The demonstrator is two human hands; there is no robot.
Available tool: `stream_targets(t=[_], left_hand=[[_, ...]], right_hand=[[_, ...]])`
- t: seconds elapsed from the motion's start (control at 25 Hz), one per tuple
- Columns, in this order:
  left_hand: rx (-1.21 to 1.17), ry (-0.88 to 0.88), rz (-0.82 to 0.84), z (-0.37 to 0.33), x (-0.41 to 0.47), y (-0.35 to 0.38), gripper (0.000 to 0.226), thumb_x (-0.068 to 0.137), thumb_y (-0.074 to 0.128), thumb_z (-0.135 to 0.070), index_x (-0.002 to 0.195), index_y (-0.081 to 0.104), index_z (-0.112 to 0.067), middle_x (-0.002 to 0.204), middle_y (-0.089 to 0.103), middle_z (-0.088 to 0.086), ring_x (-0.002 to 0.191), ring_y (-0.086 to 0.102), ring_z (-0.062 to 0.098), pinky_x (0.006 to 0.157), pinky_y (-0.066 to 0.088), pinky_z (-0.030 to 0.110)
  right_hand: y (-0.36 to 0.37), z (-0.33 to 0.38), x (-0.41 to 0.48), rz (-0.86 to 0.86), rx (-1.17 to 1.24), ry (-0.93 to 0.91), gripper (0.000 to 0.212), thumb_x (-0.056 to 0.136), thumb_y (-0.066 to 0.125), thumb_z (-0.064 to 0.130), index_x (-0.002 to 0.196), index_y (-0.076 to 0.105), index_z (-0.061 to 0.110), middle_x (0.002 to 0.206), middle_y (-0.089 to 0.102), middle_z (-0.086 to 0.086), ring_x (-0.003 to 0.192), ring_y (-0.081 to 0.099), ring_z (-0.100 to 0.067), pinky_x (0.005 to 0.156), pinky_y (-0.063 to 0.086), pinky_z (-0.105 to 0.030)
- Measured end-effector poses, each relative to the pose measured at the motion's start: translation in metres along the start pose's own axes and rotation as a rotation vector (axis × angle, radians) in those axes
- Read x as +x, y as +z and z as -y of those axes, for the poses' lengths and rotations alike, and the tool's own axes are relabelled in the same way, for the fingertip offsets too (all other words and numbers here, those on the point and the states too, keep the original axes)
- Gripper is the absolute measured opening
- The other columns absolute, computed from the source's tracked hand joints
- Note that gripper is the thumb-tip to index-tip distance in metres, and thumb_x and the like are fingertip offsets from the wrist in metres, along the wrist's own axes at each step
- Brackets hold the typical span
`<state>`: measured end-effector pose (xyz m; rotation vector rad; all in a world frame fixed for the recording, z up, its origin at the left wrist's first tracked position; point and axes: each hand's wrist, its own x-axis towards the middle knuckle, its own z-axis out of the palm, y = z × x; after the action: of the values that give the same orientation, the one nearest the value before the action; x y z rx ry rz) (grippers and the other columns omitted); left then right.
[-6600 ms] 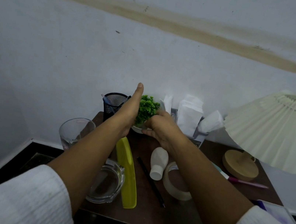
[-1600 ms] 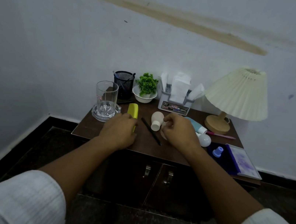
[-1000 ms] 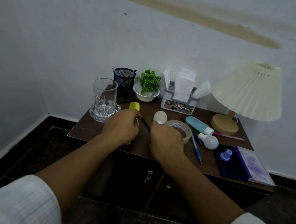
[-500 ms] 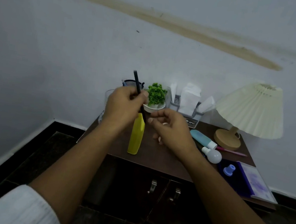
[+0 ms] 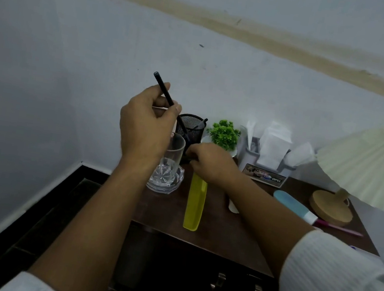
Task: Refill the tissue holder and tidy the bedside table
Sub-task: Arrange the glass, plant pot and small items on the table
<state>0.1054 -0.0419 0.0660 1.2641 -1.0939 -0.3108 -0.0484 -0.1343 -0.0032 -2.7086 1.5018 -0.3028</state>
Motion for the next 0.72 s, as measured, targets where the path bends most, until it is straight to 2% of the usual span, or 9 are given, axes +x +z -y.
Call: stream_targets(t=[0.16,0.24,0.32,0.36,0.44,0.56,0.64,0.72], left_hand=[[-0.048,-0.018,-0.044,0.007,0.005,0.006,0.045,0.092,0.072,-0.024,0.136,0.062,-0.023,0.091,0.072,-0.011,0.084,0.070,0.003,0.085,0.059,0.027],[-0.090,-0.021,-0.051,0.010,0.008,0.008,0.042,0.092,0.072,-0.024,0.133,0.064,-0.023,0.086,0.071,-0.011,0.085,0.071,0.006,0.085,0.061,0.036],[-0.128,-0.018,-0.064,0.014,0.011,0.009,0.039,0.092,0.072,-0.025,0.130,0.065,-0.022,0.086,0.072,-0.008,0.085,0.072,0.008,0.083,0.062,0.040],[-0.147,-0.017,-0.077,0.015,0.012,0.008,0.038,0.092,0.071,-0.026,0.129,0.065,-0.022,0.088,0.073,-0.007,0.086,0.073,0.007,0.082,0.062,0.041],[-0.194,-0.008,-0.097,0.014,0.016,0.005,0.034,0.092,0.071,-0.026,0.126,0.066,-0.024,0.090,0.074,-0.007,0.087,0.073,0.006,0.081,0.062,0.042],[-0.210,0.030,-0.073,0.006,0.034,-0.002,0.024,0.091,0.071,-0.025,0.115,0.067,-0.027,0.092,0.075,-0.005,0.089,0.073,0.006,0.080,0.062,0.041],[-0.225,0.043,-0.012,0.001,0.056,-0.003,0.018,0.091,0.071,-0.022,0.109,0.069,-0.023,0.094,0.075,-0.002,0.087,0.074,0.010,0.076,0.063,0.037],[-0.200,0.019,0.083,0.005,0.075,0.003,0.016,0.092,0.069,-0.020,0.108,0.071,-0.018,0.098,0.075,0.001,0.085,0.075,0.012,0.073,0.062,0.033]], right_hand=[[0.014,0.007,0.022,0.080,-0.290,-0.079,0.030,0.090,0.059,0.009,0.118,0.063,0.018,0.109,0.067,-0.011,0.097,0.066,-0.034,0.067,0.052,-0.038],[0.019,0.008,0.026,0.071,-0.328,-0.124,0.024,0.092,0.057,0.009,0.115,0.063,0.015,0.110,0.067,-0.012,0.098,0.066,-0.037,0.068,0.051,-0.040],[0.024,0.003,0.033,-0.004,-0.254,-0.152,0.016,0.092,0.058,0.012,0.107,0.062,0.017,0.105,0.067,-0.010,0.094,0.067,-0.036,0.068,0.055,-0.042],[0.024,0.001,0.036,-0.059,-0.137,-0.126,0.013,0.092,0.058,0.014,0.104,0.061,0.018,0.102,0.068,-0.009,0.091,0.067,-0.034,0.068,0.056,-0.042],[0.012,-0.001,0.038,-0.194,0.287,0.020,0.020,0.091,0.059,0.011,0.110,0.062,0.017,0.096,0.068,-0.004,0.081,0.067,-0.025,0.065,0.056,-0.037],[-0.023,-0.006,0.033,-0.348,0.948,0.241,0.029,0.092,0.060,-0.003,0.118,0.061,0.010,0.083,0.061,0.000,0.059,0.059,-0.015,0.043,0.046,-0.027],[-0.042,-0.014,0.029,-0.384,1.129,0.270,0.022,0.093,0.061,-0.004,0.113,0.065,0.002,0.082,0.063,-0.005,0.059,0.056,-0.011,0.044,0.046,-0.024],[-0.055,-0.021,0.028,-0.385,1.174,0.269,0.017,0.093,0.063,-0.001,0.110,0.066,-0.005,0.087,0.065,-0.012,0.067,0.058,-0.012,0.050,0.052,-0.024]])
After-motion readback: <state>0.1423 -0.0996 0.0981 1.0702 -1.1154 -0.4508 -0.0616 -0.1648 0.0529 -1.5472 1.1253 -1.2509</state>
